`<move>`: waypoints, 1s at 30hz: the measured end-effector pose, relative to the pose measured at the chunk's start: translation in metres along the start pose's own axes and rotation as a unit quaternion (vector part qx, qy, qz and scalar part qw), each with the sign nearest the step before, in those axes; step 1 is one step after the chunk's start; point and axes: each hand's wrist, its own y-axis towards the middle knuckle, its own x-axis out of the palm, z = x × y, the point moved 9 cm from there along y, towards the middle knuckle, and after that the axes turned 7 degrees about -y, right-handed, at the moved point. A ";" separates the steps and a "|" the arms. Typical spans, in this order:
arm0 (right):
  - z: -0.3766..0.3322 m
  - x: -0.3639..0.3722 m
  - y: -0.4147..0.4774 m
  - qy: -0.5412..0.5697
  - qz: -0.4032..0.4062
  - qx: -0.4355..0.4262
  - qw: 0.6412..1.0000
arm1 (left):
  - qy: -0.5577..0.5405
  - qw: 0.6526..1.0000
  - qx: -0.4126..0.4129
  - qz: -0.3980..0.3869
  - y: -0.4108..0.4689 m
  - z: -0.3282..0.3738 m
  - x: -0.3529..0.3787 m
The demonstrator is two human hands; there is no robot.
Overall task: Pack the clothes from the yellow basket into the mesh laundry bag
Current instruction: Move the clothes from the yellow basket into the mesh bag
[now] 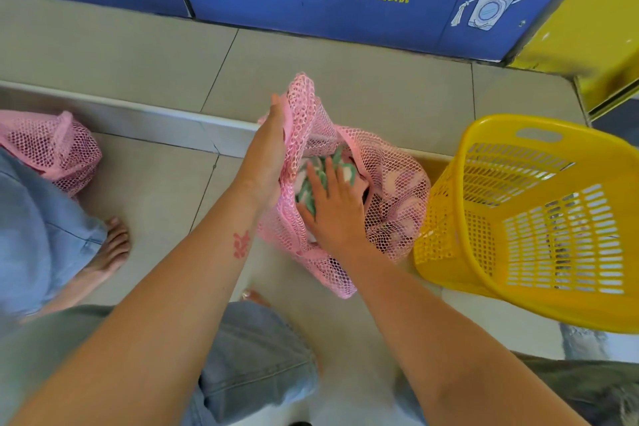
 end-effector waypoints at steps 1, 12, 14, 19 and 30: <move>-0.009 0.004 0.005 -0.016 -0.021 -0.019 0.999 | 0.003 1.000 0.003 -0.002 0.000 -0.001 0.000; 0.012 0.009 0.011 -0.064 -0.064 -0.005 0.996 | 0.001 0.999 0.017 -0.029 0.000 0.012 -0.005; 0.015 -0.016 -0.005 -0.032 0.025 -0.002 0.999 | -0.002 1.000 0.013 -0.020 -0.002 0.009 -0.008; 0.051 -0.077 -0.018 0.048 0.221 0.082 0.971 | 0.021 1.000 0.010 -0.011 -0.008 0.005 -0.008; 0.069 -0.101 0.071 -0.050 0.086 0.077 0.992 | 0.048 0.999 0.019 -0.015 -0.016 0.009 -0.014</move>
